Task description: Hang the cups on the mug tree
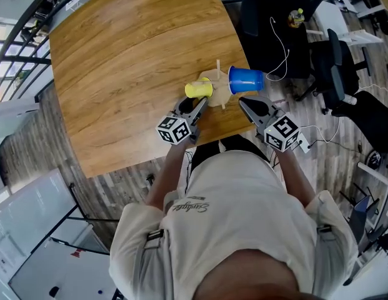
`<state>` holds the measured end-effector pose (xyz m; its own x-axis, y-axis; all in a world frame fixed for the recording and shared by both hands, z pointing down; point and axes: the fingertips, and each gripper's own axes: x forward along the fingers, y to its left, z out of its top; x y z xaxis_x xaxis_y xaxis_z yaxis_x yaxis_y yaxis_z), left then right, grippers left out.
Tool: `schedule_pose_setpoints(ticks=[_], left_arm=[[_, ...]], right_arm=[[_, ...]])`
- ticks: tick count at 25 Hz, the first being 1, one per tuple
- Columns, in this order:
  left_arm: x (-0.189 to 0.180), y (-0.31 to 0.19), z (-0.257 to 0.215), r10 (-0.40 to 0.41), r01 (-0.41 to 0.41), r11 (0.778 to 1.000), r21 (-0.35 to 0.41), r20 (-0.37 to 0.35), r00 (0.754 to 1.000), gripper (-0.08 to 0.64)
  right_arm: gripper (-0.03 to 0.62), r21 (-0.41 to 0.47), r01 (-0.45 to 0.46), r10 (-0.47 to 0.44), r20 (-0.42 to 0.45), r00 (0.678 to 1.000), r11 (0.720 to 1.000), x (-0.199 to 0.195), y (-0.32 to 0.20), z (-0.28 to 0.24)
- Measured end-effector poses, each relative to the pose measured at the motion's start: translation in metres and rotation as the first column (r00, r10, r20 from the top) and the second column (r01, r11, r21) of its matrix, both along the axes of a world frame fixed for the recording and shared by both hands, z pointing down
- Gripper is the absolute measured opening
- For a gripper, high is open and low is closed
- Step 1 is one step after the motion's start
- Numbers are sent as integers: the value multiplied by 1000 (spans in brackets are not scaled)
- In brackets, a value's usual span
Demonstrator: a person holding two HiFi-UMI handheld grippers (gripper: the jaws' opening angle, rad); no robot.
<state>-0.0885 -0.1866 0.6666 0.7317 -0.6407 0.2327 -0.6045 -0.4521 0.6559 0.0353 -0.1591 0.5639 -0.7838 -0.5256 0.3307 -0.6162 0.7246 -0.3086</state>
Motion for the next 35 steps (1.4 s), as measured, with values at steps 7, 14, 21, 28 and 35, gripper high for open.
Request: schedule_pose_setpoints(ticks=[7, 14, 21, 28, 35], left_arm=[[-15, 22, -21, -33, 30, 998, 54, 50, 998, 104], [-22, 39, -68, -29, 6, 984, 178, 129, 991, 44], [-29, 45, -125, -66, 29, 967, 255, 138, 988, 43], [-30, 29, -197, -119, 91, 927, 365, 56, 991, 43], [-42, 16, -273, -169, 138, 862, 488, 20, 985, 43]], right_arm=[[-5, 52, 35, -36, 19, 999, 998, -9, 1, -15], [-5, 107, 69, -73, 37, 997, 992, -9, 11, -36], [-5, 213, 190, -194, -2, 981, 958, -20, 33, -80], [-5, 337, 205, -230, 34, 973, 919, -24, 34, -151], [-5, 509, 72, -181, 168, 969, 858, -13, 1, -247]])
